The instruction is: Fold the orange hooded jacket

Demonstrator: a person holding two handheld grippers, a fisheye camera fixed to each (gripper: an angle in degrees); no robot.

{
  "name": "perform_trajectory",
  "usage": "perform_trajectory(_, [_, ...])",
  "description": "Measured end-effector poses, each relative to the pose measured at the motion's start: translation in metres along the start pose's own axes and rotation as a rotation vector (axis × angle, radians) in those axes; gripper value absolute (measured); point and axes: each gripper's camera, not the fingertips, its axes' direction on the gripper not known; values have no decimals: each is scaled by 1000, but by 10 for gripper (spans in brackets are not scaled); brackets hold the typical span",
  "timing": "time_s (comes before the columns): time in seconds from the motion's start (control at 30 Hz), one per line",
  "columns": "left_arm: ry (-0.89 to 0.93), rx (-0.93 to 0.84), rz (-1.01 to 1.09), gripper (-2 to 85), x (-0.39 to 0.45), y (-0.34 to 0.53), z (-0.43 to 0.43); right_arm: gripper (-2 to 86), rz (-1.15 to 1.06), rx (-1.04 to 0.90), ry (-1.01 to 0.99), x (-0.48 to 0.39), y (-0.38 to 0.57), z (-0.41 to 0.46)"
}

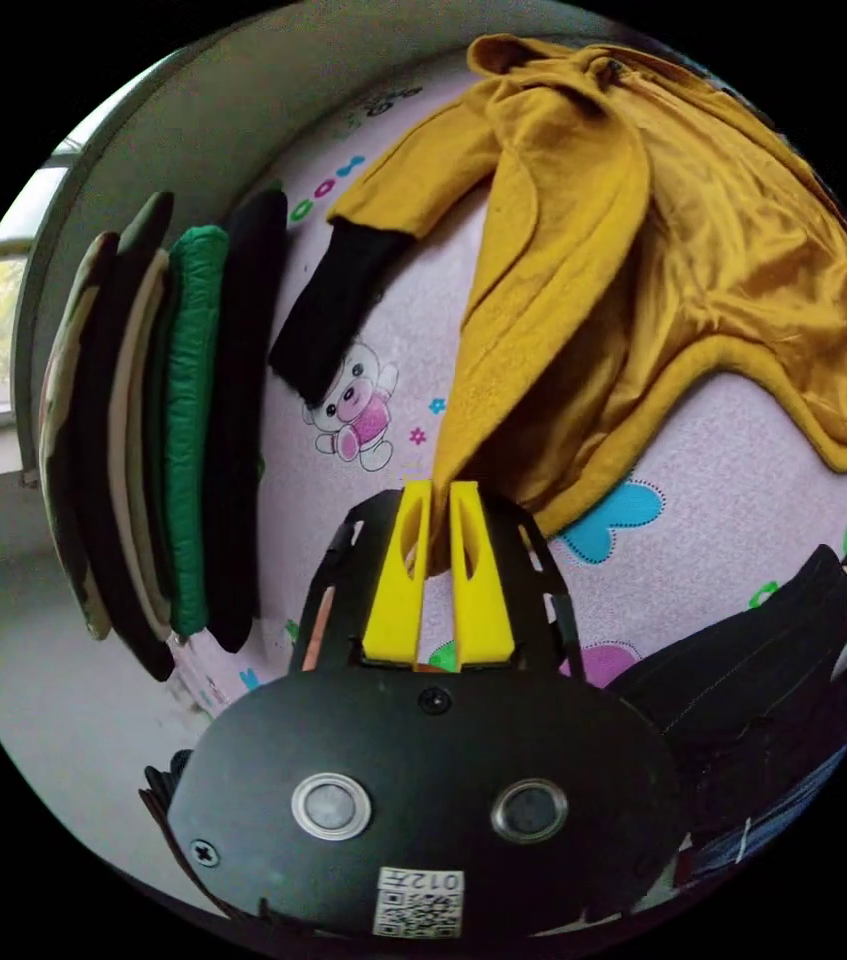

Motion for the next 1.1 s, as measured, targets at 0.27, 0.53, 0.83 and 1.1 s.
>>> perform_trajectory(0.27, [292,-38,69,8,-30,-12,-10,65,20,-43,2,19,-143,7])
perform_trajectory(0.53, [588,94,178,8,-43,-9,-70,151,127,-80,-100,14,-235,93])
perform_trajectory(0.83, [928,261,316,18,-34,-34,-103,1,-42,-33,137,15,-239,65])
perform_trajectory(1.1, [1089,374,289,26,70,-124,-127,13,-36,278,287,63,-252,-62])
